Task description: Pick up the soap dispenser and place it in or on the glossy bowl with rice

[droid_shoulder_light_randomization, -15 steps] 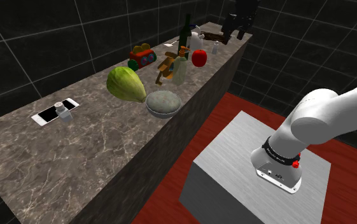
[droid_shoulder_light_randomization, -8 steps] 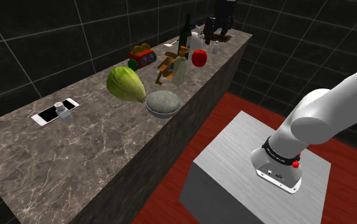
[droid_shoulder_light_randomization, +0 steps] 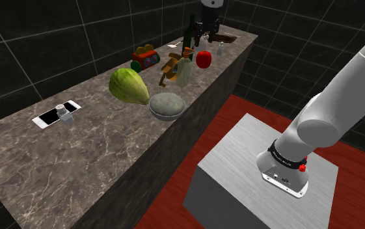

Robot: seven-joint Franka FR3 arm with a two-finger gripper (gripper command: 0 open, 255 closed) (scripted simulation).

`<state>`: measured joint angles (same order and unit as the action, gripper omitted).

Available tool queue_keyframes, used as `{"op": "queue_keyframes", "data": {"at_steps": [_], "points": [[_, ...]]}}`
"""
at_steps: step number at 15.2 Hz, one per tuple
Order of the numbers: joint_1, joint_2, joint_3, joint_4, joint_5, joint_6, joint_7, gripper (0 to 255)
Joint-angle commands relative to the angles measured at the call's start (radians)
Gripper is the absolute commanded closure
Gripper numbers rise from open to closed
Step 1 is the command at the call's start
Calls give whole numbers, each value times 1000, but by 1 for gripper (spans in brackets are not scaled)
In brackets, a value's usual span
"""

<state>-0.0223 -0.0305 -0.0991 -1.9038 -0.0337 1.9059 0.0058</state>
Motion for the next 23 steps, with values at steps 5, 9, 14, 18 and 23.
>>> {"op": "queue_keyframes", "data": {"at_steps": [5,9,14,18,23], "points": [[-16,259,-8,249,40,-13,-54,0],[-32,436,-5,450,64,-53,-82,0],[-32,445,-3,397,65,10,-83,0],[-33,452,-3,373,66,41,-84,0],[-33,452,-3,373,66,41,-84,0]]}}
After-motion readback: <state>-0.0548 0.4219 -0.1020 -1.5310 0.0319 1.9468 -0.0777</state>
